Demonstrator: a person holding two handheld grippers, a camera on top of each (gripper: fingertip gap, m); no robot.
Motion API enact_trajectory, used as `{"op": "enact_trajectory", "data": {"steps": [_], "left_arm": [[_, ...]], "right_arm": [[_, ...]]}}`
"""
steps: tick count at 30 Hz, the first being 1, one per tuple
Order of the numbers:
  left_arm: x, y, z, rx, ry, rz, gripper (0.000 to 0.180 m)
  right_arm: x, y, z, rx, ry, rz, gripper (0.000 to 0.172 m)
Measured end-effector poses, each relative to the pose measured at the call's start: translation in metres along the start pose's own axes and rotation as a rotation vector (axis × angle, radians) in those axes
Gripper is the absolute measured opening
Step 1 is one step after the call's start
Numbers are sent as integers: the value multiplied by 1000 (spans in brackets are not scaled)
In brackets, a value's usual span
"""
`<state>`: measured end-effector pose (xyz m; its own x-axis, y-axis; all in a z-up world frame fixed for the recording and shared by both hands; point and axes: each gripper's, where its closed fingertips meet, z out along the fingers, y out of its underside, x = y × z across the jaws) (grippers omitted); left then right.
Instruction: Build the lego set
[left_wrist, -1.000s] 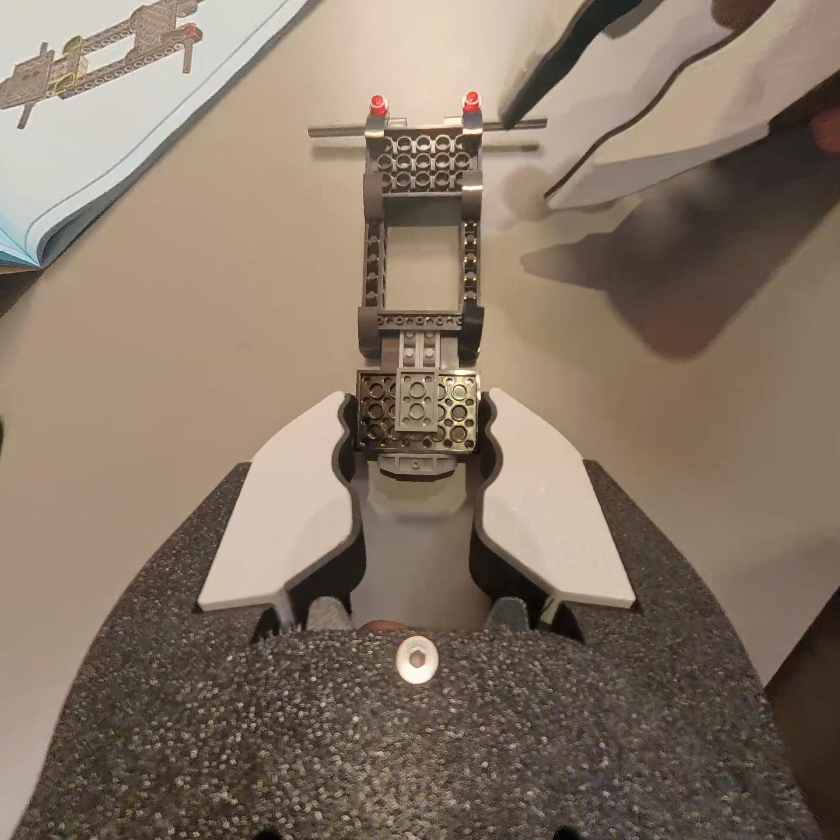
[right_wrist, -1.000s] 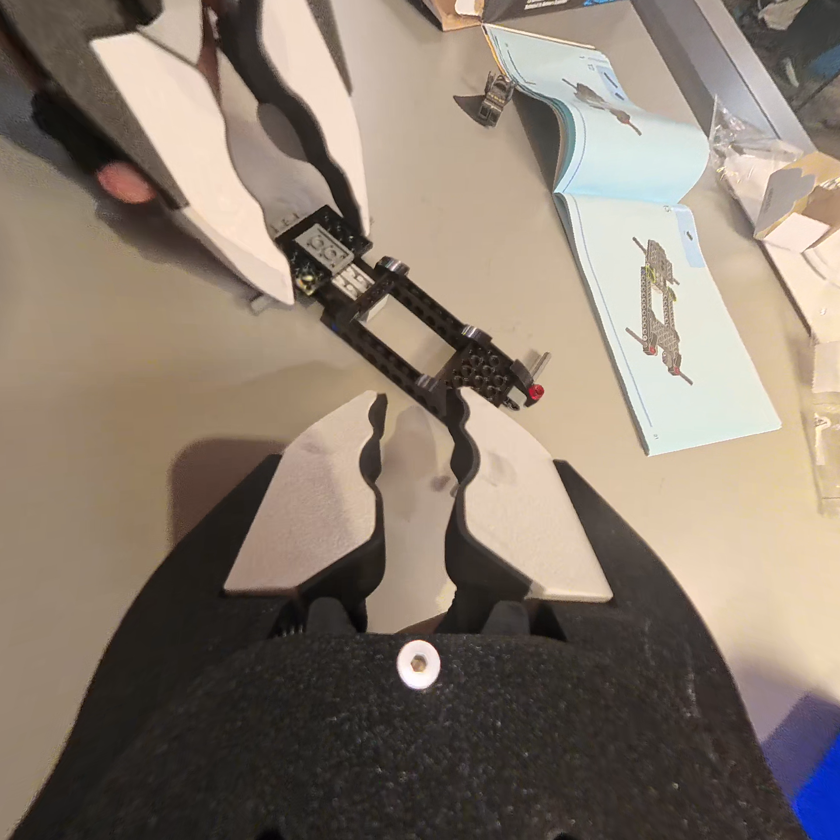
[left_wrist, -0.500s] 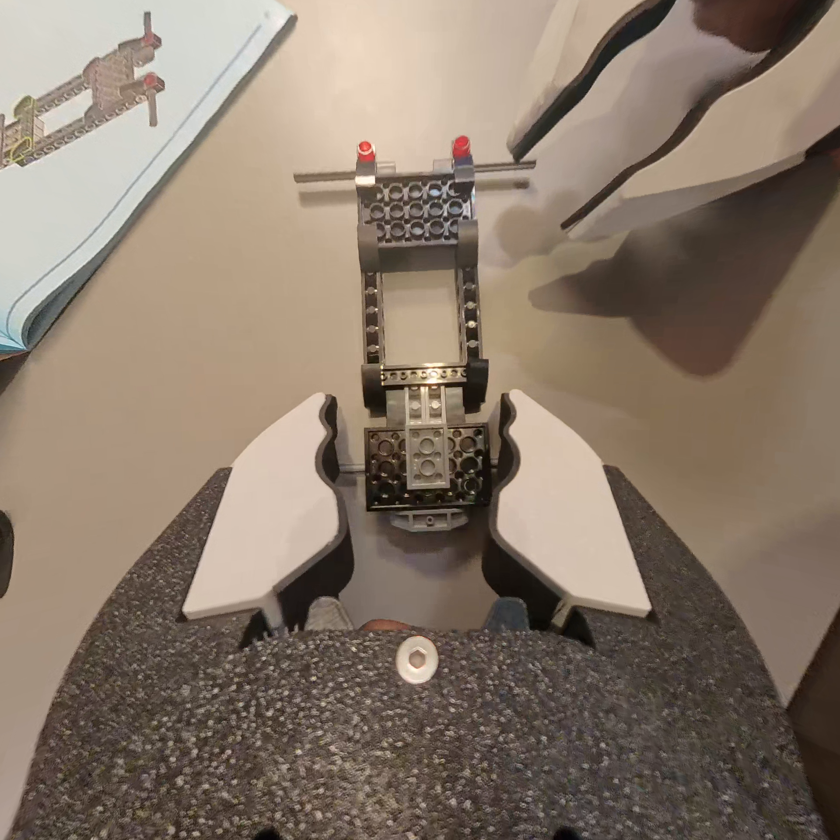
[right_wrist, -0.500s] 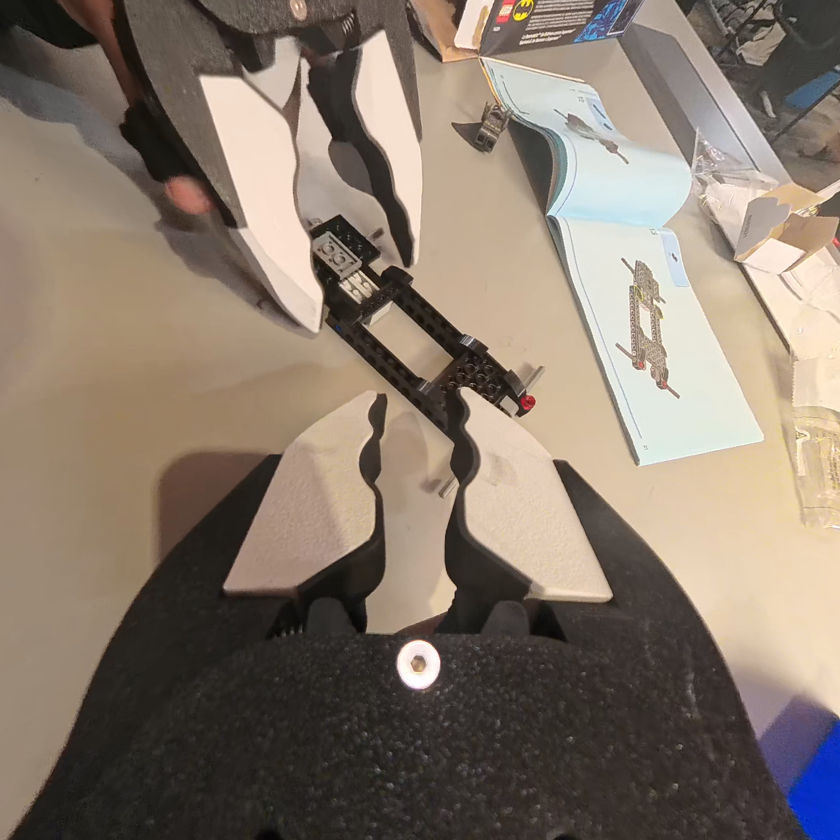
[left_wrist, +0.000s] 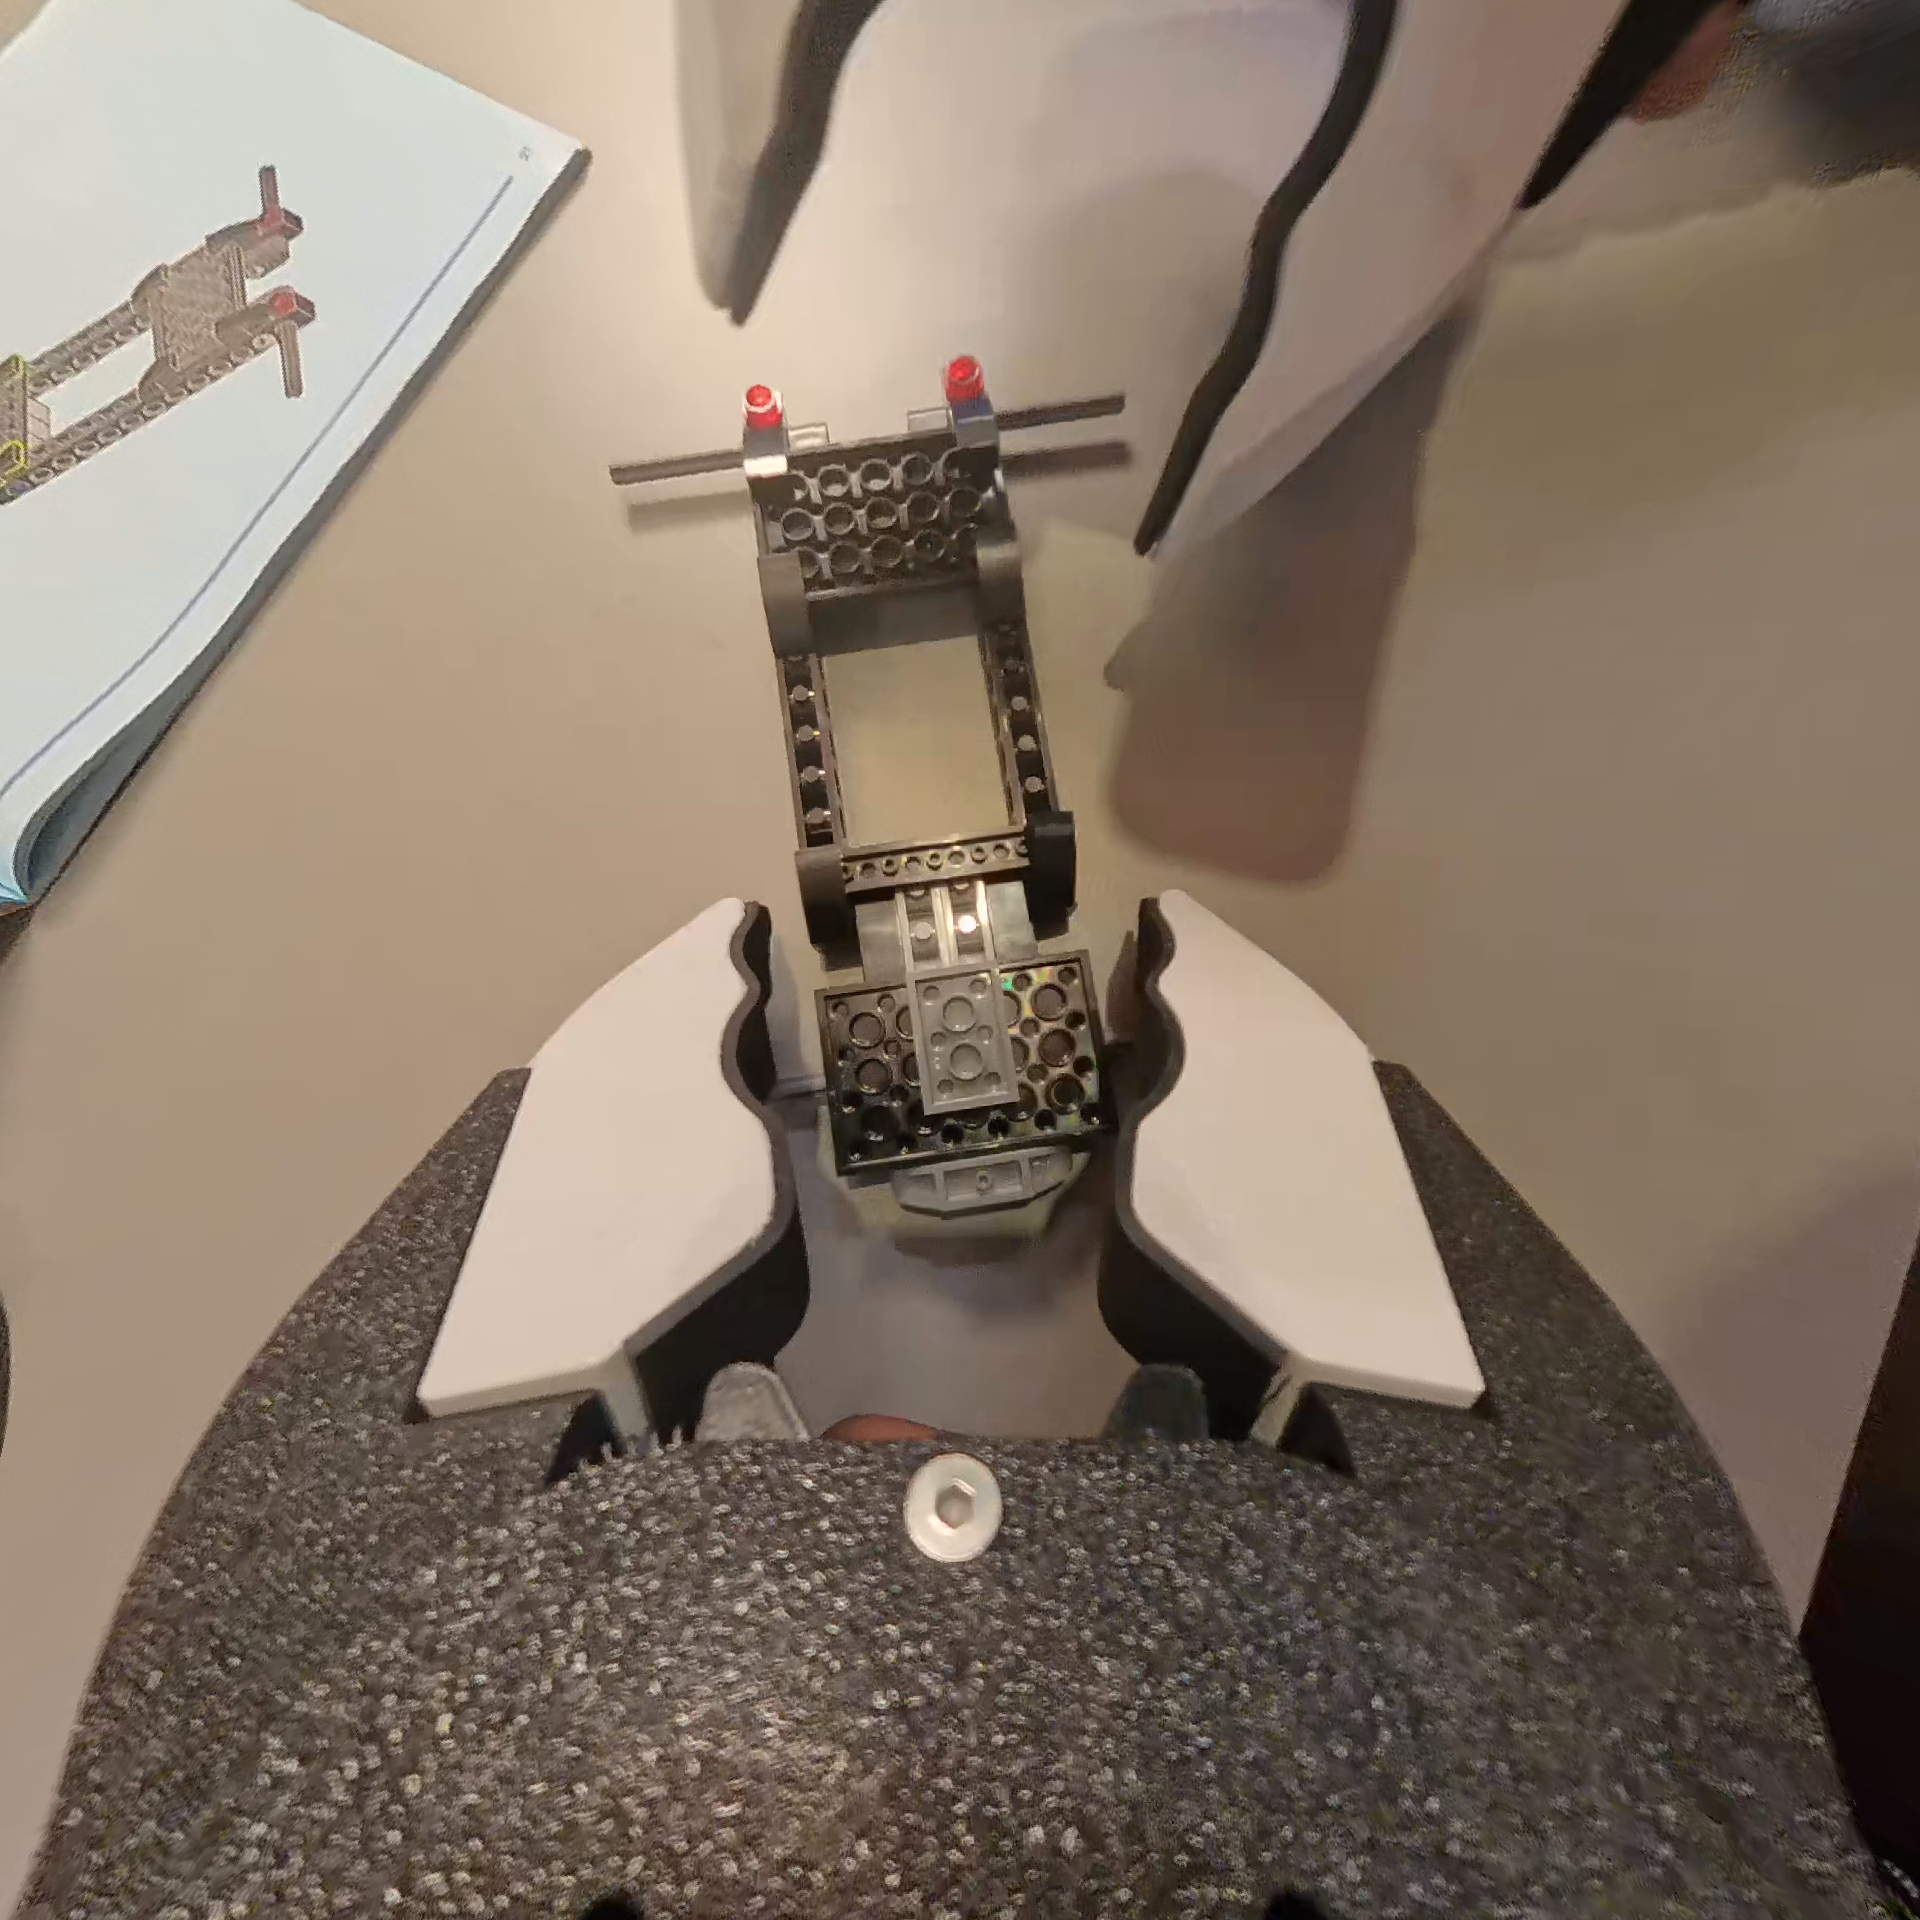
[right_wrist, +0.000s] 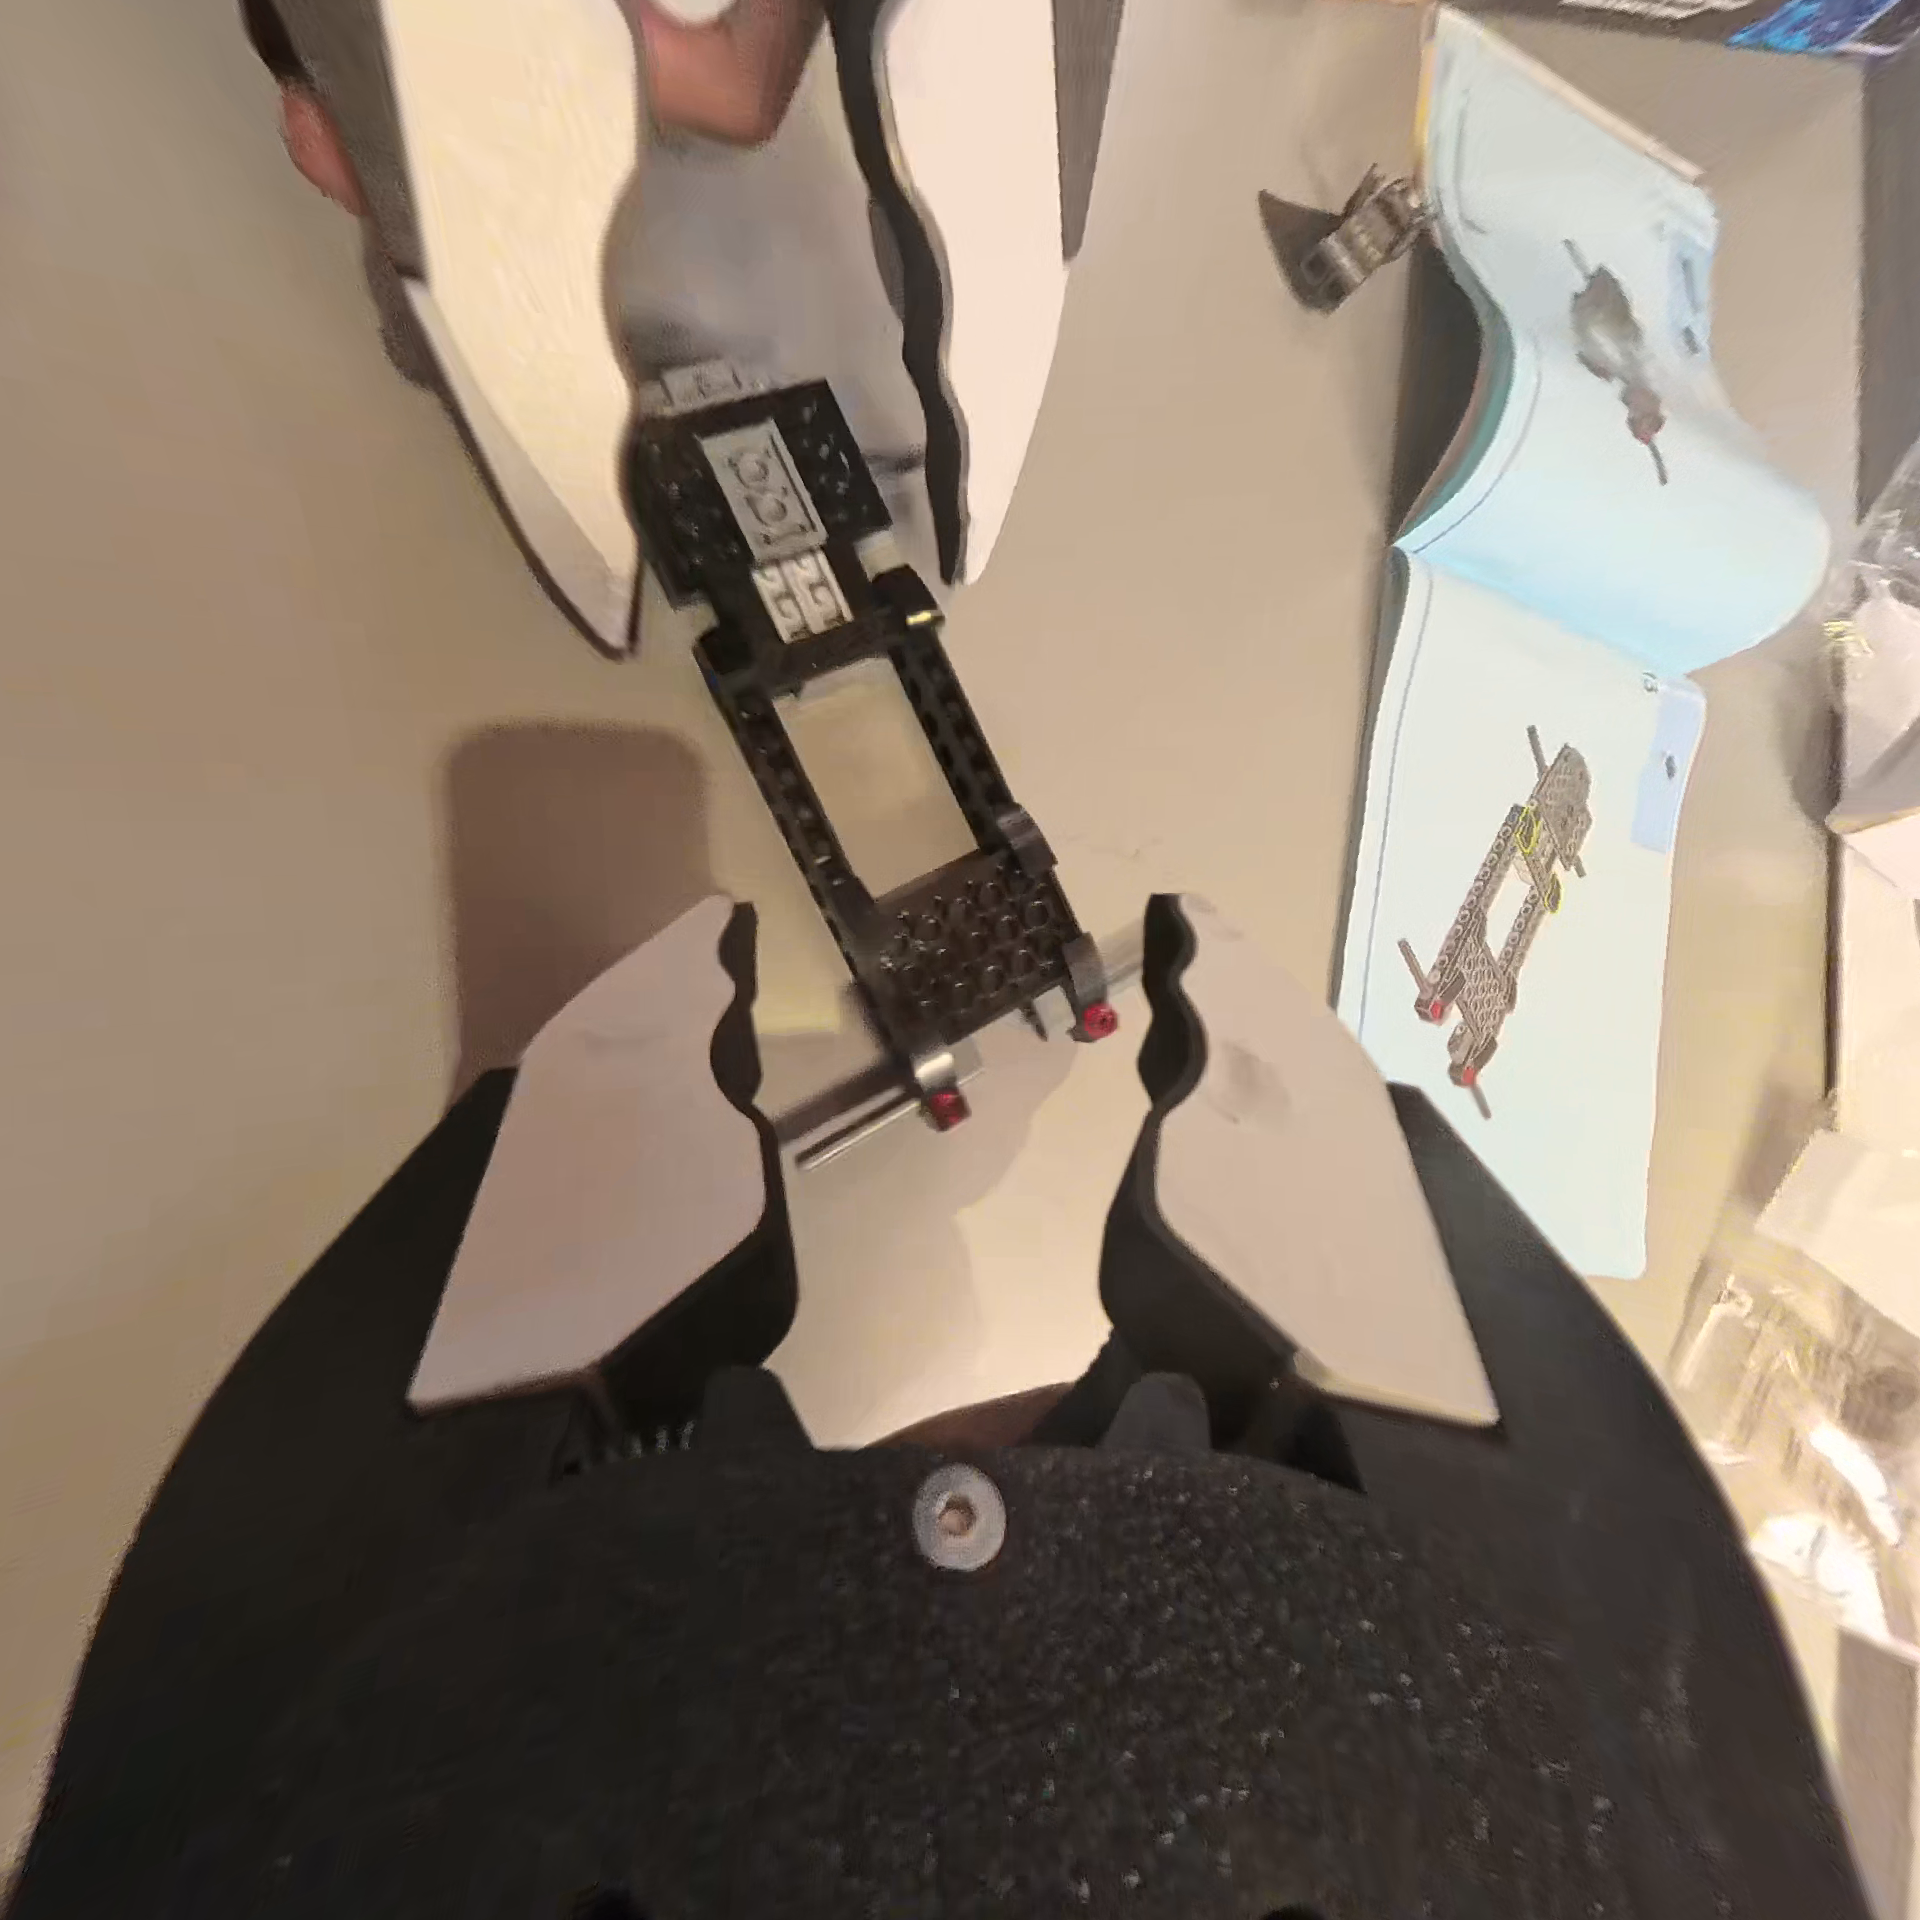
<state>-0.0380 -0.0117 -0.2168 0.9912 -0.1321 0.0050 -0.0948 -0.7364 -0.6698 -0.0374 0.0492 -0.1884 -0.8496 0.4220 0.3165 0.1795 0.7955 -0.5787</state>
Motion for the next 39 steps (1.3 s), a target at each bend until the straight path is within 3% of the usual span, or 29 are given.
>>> {"op": "enact_trajectory", "data": {"steps": [4, 7, 13, 19, 23, 28, 39], "left_arm": [[1, 1, -8, 43, 5, 10, 68], [1, 5, -14, 61, -12, 30, 67], [2, 9, -23, 91, -18, 46, 63], [5, 10, -24, 91, -5, 67, 62], [3, 13, -27, 90, -9, 65, 61], [1, 15, -28, 97, -3, 52, 60], [-5, 9, -32, 128, -66, 80, 57]], "right_arm": [[5, 2, 13, -81, -78, -87, 78], [-5, 4, 17, -103, -203, -124, 72], [-1, 8, 19, -133, -272, -152, 66], [-1, 17, 29, -210, -317, -160, 82], [-5, 14, 33, -188, -338, -160, 76], [-7, 16, 35, -190, -353, -139, 55], [-8, 16, 34, -155, -280, 28, 53]]}}
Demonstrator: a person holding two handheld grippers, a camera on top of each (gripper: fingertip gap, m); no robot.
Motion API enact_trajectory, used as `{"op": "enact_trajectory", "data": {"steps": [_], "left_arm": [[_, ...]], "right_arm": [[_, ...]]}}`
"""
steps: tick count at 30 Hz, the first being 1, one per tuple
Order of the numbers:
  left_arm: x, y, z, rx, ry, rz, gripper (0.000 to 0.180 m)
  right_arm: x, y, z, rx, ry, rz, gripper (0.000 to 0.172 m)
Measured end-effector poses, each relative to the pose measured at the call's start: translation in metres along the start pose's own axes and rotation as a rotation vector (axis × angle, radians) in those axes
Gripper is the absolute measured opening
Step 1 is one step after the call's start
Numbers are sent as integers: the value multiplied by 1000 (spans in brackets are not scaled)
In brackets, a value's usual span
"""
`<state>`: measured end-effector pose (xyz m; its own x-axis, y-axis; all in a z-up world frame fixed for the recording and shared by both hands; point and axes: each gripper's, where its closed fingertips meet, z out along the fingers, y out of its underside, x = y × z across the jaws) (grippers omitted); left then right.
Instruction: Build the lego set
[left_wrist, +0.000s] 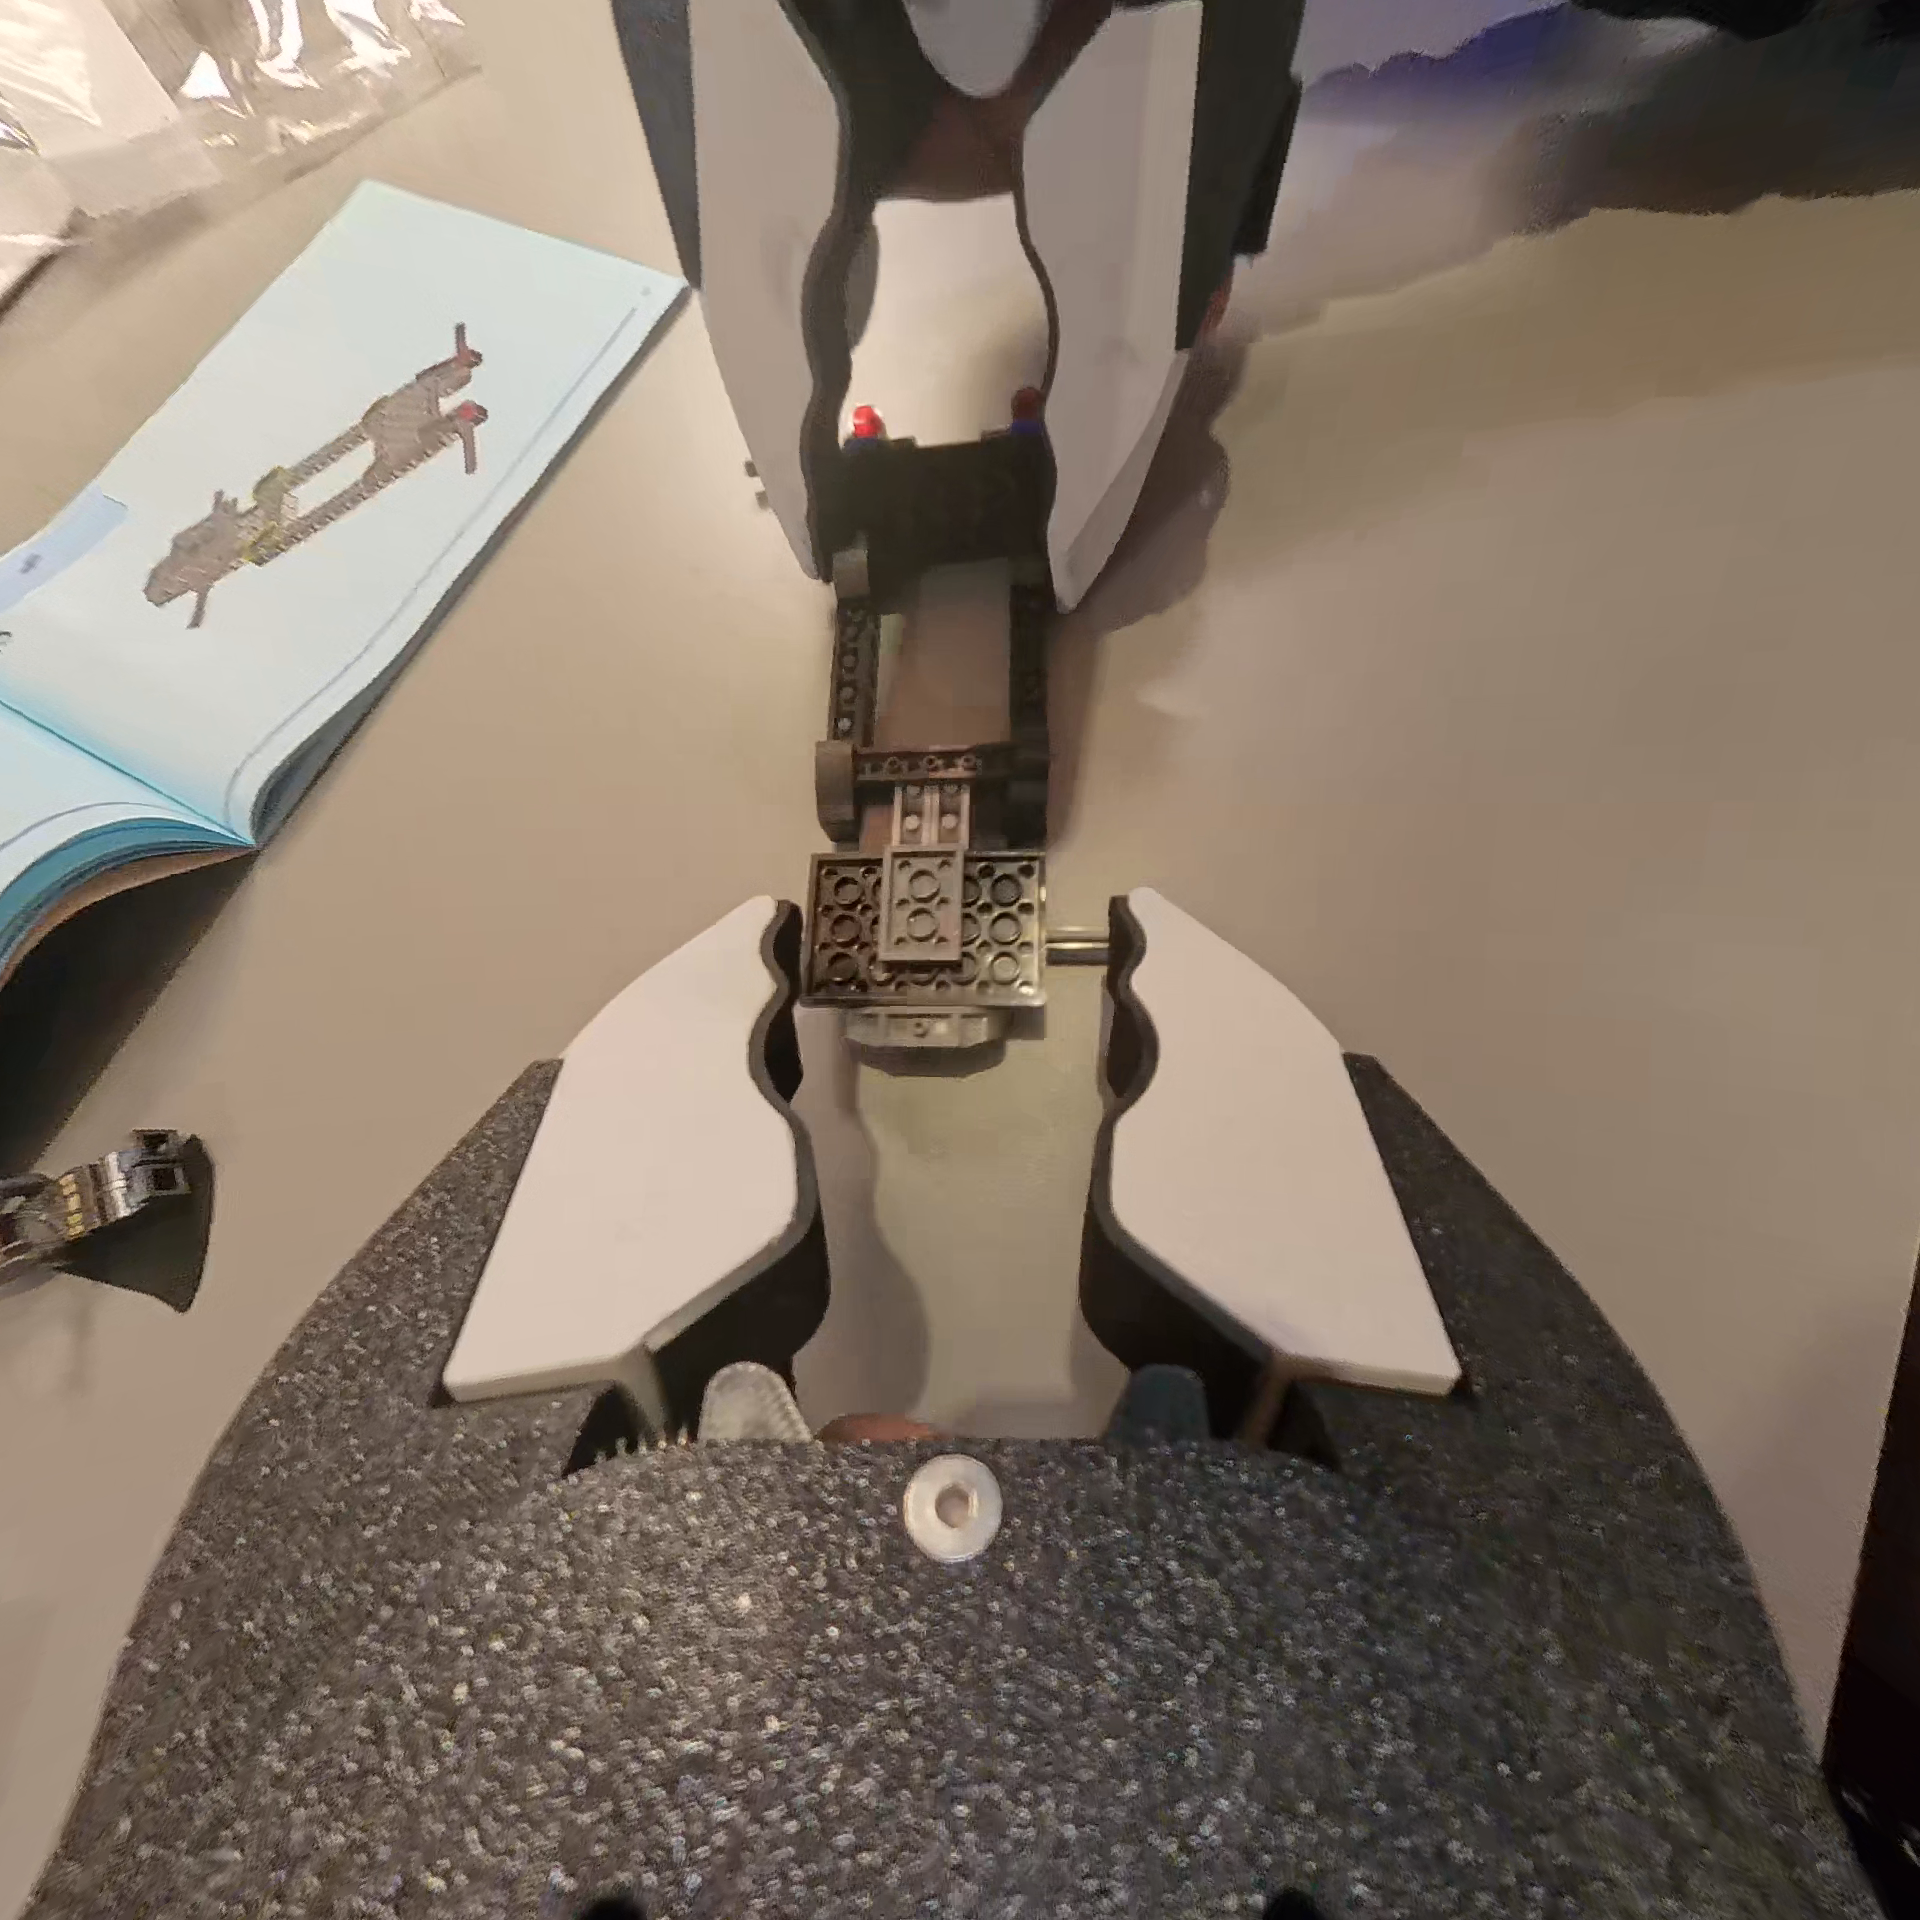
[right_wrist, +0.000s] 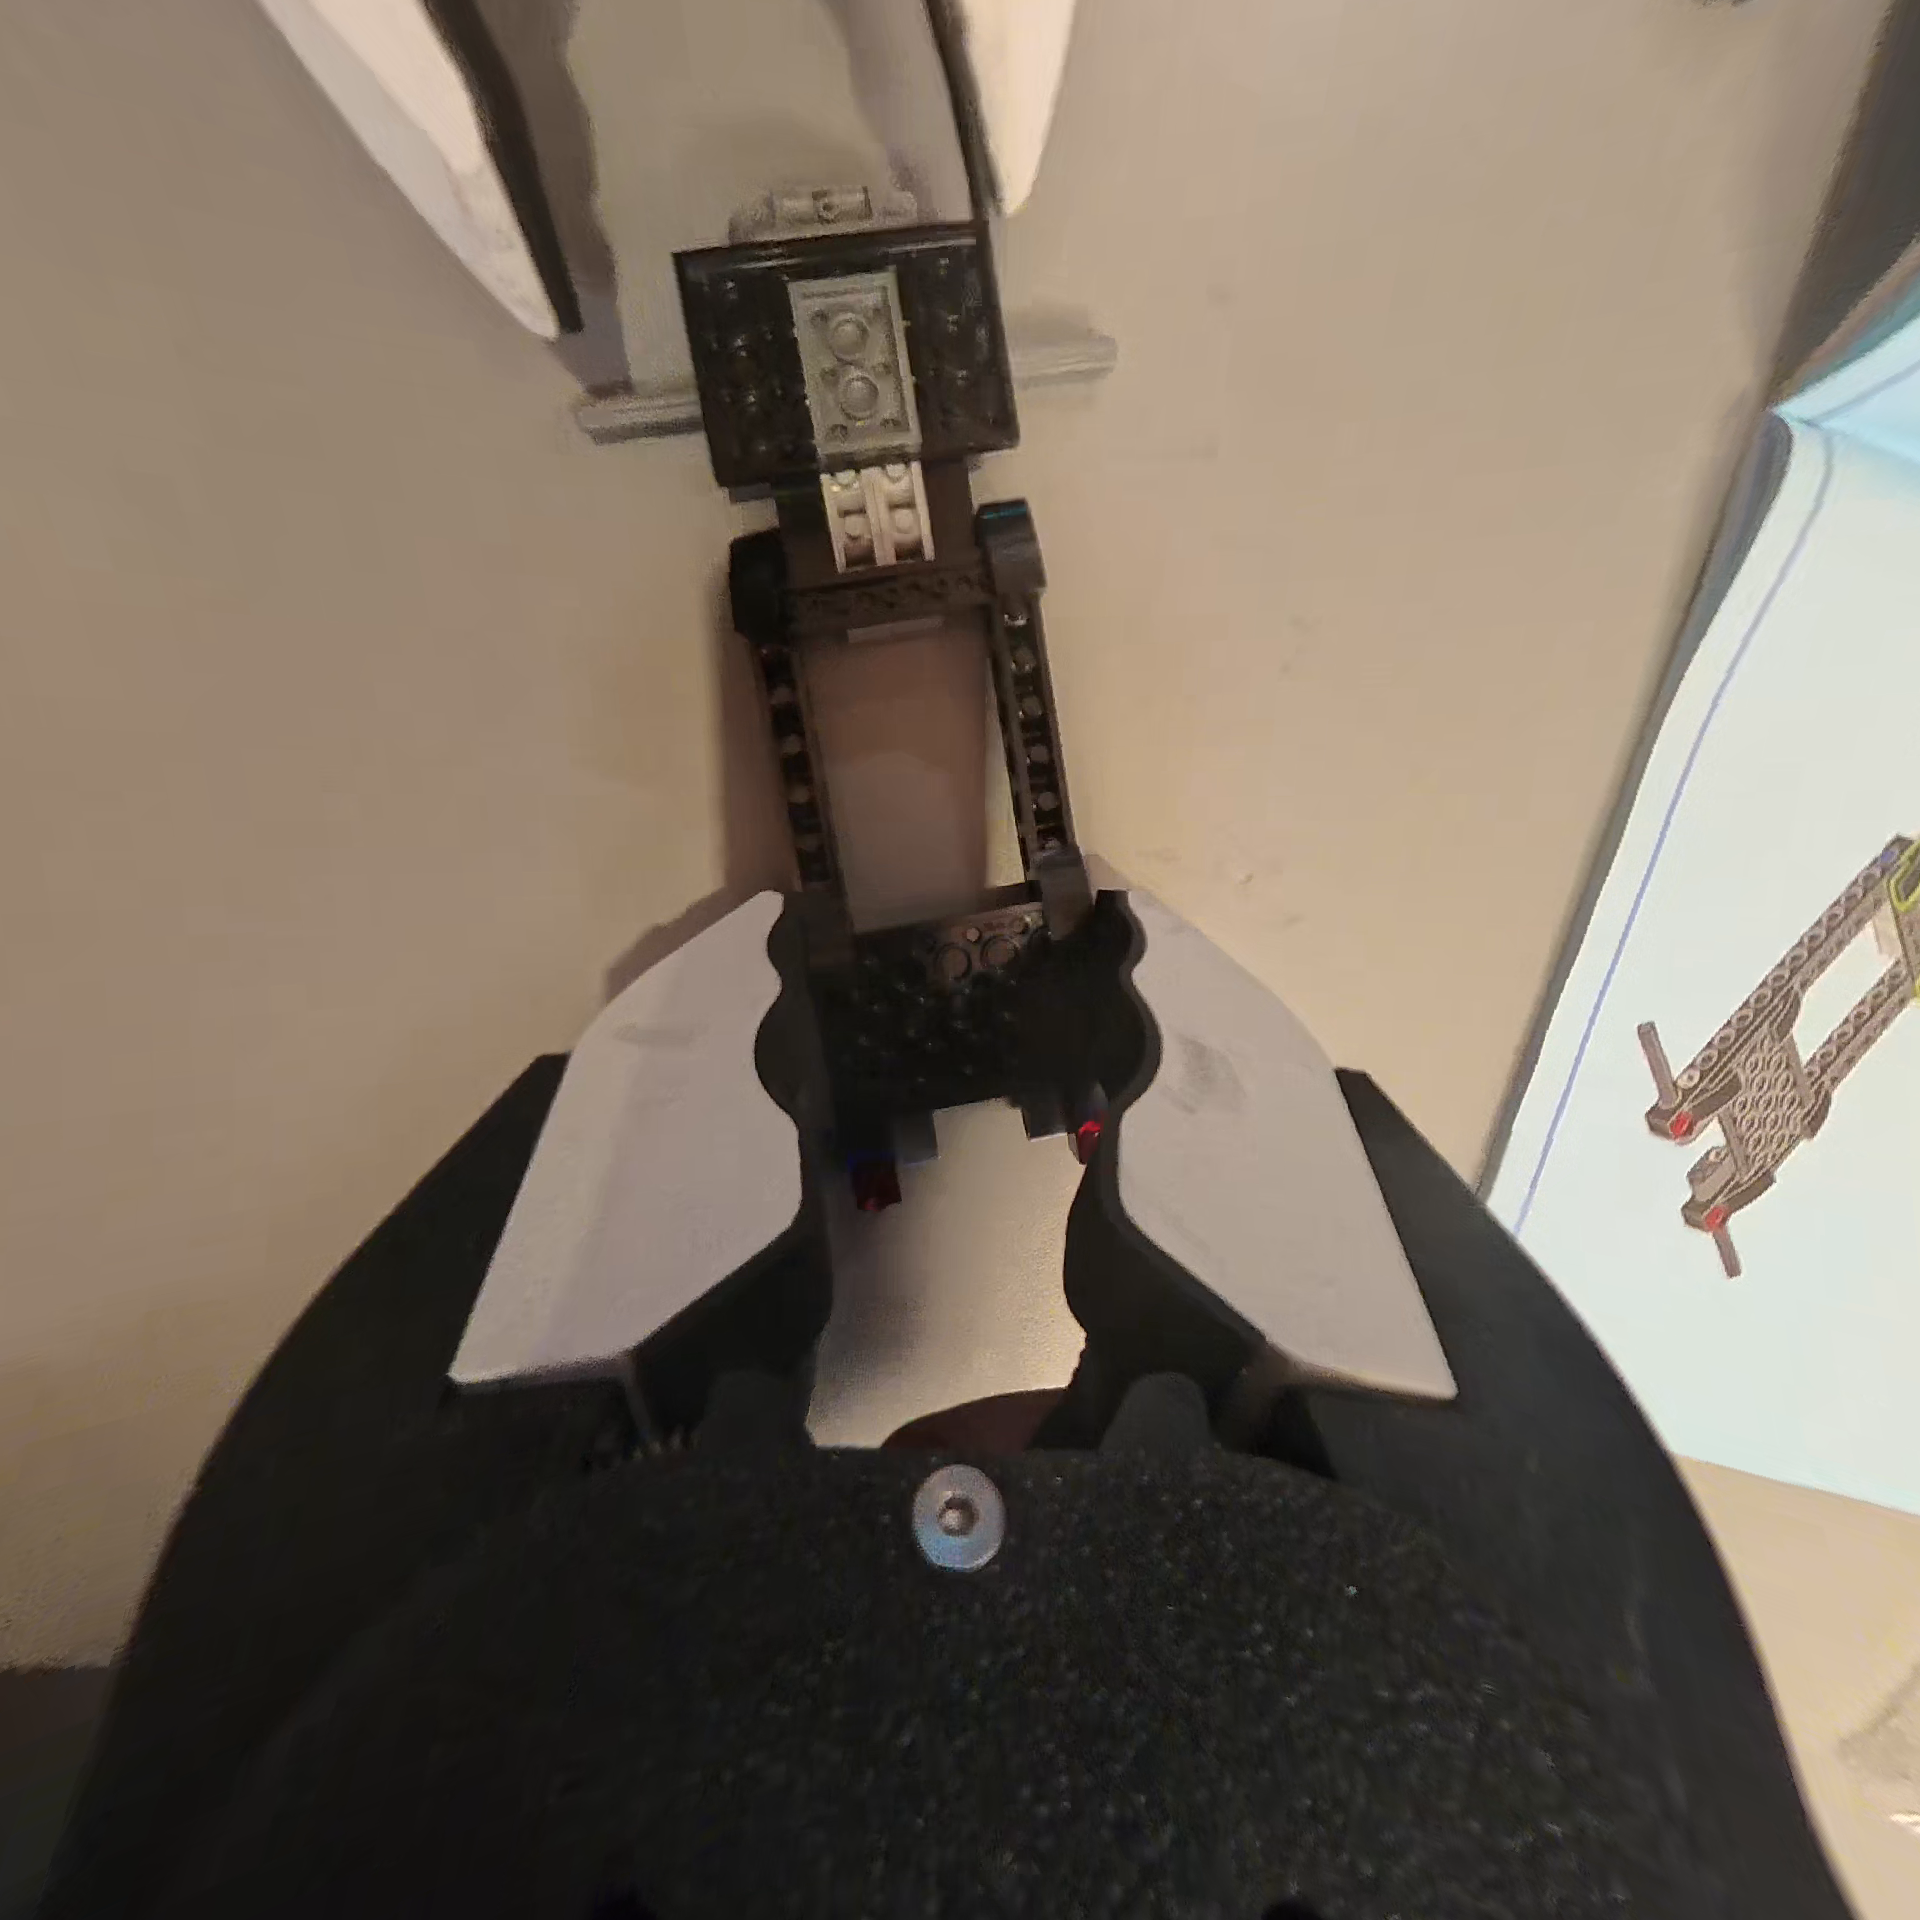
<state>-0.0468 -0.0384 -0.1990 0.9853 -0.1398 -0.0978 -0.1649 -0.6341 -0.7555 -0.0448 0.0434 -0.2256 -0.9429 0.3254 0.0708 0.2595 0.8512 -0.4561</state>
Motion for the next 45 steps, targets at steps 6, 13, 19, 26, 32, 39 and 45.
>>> {"op": "enact_trajectory", "data": {"steps": [6, 13, 19, 26, 32, 39, 45], "left_arm": [[-2, -10, 0, 35, -133, 63, 55], [-4, -20, 8, 45, -323, 200, 51], [-27, -30, 12, -8, -583, 419, 50], [-40, -37, 22, -87, -709, 646, 47], [-48, -43, 26, -116, -813, 768, 48], [-47, -51, 28, -75, -840, 827, 42], [-47, -59, 24, -47, -875, 849, 37]], "right_arm": [[5, 4, -2, 52, 72, 104, 53], [17, 4, -12, 143, 123, 253, 52], [21, 2, -19, 187, 122, 385, 53], [27, 2, -30, 191, 176, 402, 53], [30, 0, -39, 192, 224, 402, 53], [30, -5, -46, 190, 268, 394, 53], [27, -11, -50, 199, 281, 388, 53]]}}
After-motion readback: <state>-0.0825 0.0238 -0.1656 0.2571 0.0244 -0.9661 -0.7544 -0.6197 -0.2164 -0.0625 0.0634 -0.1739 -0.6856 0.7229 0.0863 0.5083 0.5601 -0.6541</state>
